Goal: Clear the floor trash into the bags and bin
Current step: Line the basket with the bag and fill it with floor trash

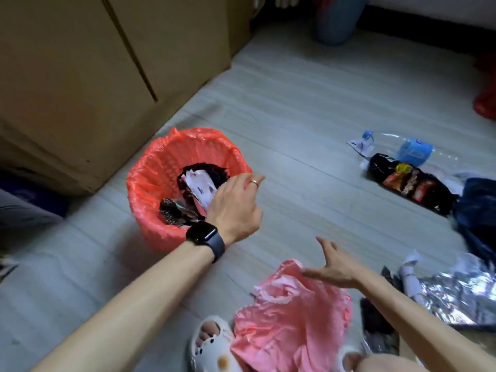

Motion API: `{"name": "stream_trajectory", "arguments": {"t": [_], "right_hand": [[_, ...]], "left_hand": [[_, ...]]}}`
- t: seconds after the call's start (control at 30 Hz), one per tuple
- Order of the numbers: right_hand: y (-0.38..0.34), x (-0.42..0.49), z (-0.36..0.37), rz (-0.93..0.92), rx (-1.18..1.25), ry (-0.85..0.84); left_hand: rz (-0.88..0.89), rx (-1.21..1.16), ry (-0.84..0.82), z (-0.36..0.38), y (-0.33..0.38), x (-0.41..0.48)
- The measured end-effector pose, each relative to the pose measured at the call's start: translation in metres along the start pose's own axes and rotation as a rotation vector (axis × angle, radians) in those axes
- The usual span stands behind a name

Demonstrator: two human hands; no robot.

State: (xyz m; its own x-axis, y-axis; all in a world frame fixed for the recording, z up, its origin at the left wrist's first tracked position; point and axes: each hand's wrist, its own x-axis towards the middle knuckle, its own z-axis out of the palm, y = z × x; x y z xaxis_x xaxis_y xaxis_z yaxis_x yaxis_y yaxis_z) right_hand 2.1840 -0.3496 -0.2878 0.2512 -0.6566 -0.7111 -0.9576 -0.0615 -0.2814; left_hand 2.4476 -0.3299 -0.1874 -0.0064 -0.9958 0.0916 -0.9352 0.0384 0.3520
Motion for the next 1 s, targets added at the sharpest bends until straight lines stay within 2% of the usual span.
{"name": "stream_trajectory", "arguments": {"t": [0.1,0.17,0.3,0.4,0.47,0.67,0.77,0.83,0.9,0.93,1.0], "right_hand": [[0.041,-0.009,0.034,0.148,0.113,-0.208],[0.056,-0.010,0.052,0.128,0.111,-0.235],[0.076,-0.002,0.065,0.026,0.010,-0.042],[0.079,0.008,0.053,-0.067,0.154,0.123],[0.078,0.016,0.034,-0.090,0.212,0.271],[0.076,0.045,-0.024,-0.174,0.416,0.546],[0.074,0.055,-0.046,-0.177,0.774,0.564],[0.079,0.062,-0.048,-0.096,0.964,0.629],[0.089,0.065,-0.038,0.032,0.900,0.667],[0.094,0.066,-0.029,0.078,0.799,0.604],[0.102,0.063,-0.002,0.061,0.510,0.355]], "left_hand": [[0.176,0.051,-0.218,0.045,0.042,-0.001],[0.211,0.100,-0.423,0.079,0.055,-0.005],[-0.002,0.080,-0.900,0.145,0.063,-0.017],[-0.014,0.148,-1.077,0.175,0.063,-0.029],[-0.008,0.166,-1.045,0.184,0.065,-0.028],[-0.020,0.094,-0.667,0.175,0.065,0.030],[-0.020,0.118,-0.551,0.157,0.059,0.056],[-0.066,0.113,-0.459,0.149,0.053,0.069],[-0.123,0.129,-0.369,0.140,0.047,0.077],[-0.140,0.141,-0.334,0.136,0.044,0.080],[-0.148,0.163,-0.271,0.130,0.040,0.085]]}}
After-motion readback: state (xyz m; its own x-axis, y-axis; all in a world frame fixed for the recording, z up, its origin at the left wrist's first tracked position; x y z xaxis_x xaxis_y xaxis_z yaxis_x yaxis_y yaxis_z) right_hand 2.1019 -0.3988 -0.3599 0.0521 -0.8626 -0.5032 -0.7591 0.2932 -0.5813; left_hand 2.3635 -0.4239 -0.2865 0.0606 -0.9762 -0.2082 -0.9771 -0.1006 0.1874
